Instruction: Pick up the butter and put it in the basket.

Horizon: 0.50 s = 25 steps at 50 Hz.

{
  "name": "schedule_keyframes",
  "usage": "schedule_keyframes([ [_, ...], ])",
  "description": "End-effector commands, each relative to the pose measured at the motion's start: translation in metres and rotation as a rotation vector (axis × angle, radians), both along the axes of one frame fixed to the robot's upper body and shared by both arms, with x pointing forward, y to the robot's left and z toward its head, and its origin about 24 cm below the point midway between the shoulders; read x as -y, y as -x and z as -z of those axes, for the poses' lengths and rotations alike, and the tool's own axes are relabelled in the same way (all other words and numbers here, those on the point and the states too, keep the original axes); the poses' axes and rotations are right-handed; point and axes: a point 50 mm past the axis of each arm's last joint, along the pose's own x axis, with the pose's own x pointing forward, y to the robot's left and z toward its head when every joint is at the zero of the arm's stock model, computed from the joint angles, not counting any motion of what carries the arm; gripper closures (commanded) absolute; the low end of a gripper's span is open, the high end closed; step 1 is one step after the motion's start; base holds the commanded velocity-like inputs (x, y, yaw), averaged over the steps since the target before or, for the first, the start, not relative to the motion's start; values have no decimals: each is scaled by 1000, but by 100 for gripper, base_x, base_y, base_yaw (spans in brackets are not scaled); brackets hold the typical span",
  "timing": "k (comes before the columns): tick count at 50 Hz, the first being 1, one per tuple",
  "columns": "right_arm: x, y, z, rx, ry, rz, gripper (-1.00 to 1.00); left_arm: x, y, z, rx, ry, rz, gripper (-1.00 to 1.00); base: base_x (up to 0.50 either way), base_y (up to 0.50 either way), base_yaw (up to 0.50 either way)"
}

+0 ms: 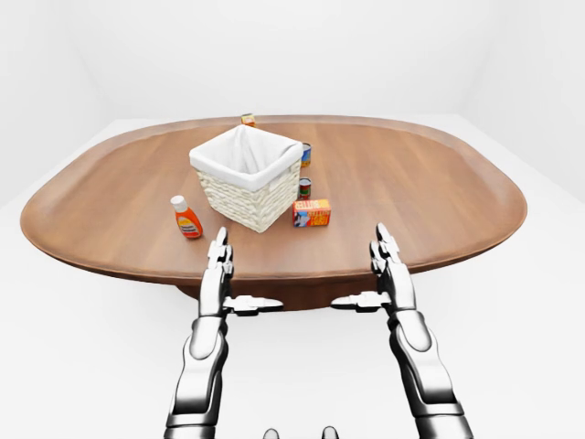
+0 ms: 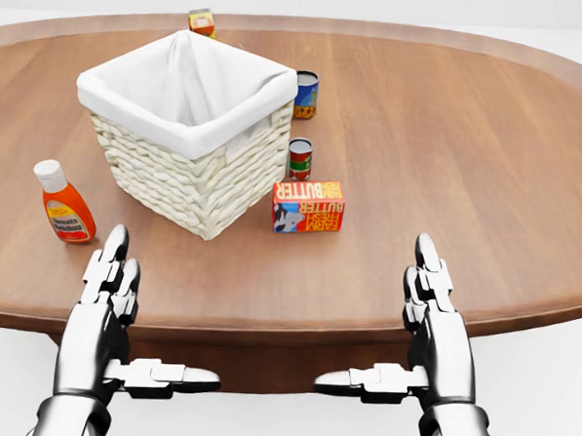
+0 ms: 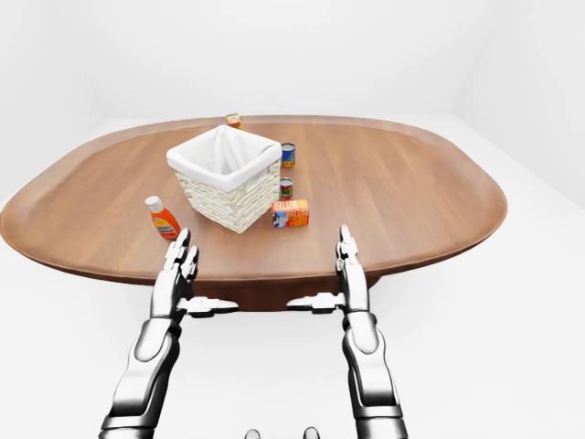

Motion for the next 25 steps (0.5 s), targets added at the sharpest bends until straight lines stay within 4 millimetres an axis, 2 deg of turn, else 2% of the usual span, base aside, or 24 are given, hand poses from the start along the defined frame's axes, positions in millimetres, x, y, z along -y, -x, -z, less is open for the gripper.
schedule_keyframes([
  [1, 6, -1, 1, -7, -5, -8, -100, -7, 0, 0, 0, 1, -2, -100, 0, 0, 0],
  [14, 6, -3, 2, -16, 0, 0, -100, -8, 0, 1, -2, 2, -1, -100, 0, 0, 0],
  [25, 7, -1, 0, -16, 6, 6, -100, -8, 2, 0, 0, 6, -1, -100, 2, 49, 0],
])
